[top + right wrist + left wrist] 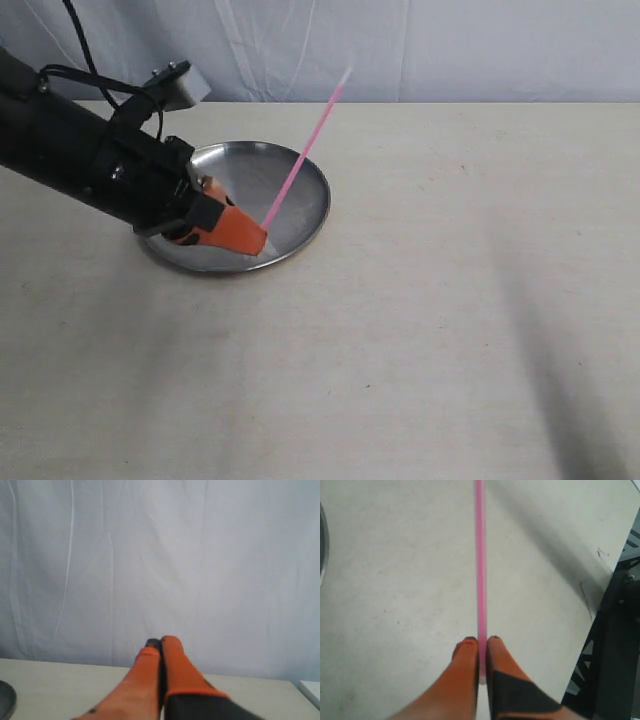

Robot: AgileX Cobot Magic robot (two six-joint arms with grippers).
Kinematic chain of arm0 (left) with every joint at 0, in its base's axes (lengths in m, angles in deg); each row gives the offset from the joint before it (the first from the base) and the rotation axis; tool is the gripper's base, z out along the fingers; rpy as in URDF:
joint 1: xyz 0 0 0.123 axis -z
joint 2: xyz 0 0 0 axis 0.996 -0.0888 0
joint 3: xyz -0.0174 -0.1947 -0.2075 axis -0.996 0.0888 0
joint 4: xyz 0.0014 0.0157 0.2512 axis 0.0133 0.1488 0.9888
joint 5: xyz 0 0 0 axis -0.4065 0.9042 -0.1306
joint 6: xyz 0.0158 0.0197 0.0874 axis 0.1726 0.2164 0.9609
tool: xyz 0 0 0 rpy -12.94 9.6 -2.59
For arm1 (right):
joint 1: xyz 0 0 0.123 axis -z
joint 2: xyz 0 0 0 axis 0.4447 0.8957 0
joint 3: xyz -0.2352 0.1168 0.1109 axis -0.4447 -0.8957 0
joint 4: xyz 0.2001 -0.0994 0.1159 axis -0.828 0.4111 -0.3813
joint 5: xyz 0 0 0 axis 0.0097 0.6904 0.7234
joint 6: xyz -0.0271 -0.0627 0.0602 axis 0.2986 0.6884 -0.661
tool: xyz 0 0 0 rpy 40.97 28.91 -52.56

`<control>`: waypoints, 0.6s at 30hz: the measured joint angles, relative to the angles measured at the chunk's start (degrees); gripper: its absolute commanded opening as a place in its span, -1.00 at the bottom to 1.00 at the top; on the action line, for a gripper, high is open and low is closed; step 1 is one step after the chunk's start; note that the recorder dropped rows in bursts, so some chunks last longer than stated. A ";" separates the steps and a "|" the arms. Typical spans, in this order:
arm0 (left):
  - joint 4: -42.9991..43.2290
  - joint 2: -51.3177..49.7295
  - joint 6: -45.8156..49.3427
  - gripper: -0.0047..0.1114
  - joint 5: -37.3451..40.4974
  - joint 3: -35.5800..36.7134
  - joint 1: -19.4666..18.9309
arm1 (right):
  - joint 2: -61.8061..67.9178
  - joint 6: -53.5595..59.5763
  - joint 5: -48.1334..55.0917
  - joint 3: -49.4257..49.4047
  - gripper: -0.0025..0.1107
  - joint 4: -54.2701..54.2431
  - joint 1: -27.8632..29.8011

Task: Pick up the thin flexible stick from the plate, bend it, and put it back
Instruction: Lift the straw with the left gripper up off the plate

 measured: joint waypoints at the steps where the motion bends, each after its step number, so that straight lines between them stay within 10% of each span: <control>1: -0.61 1.10 0.42 -0.92 0.44 0.22 0.00 | 0.00 -3.13 -2.98 0.00 -0.97 -0.76 0.00; 8: -1.06 2.98 0.94 -0.92 1.91 0.22 3.62 | -0.09 -50.64 -4.66 0.00 -0.97 -17.49 0.00; 18: -1.06 2.98 1.05 -0.92 2.14 0.22 7.73 | -0.09 -59.87 -3.53 0.00 -0.97 -19.03 0.00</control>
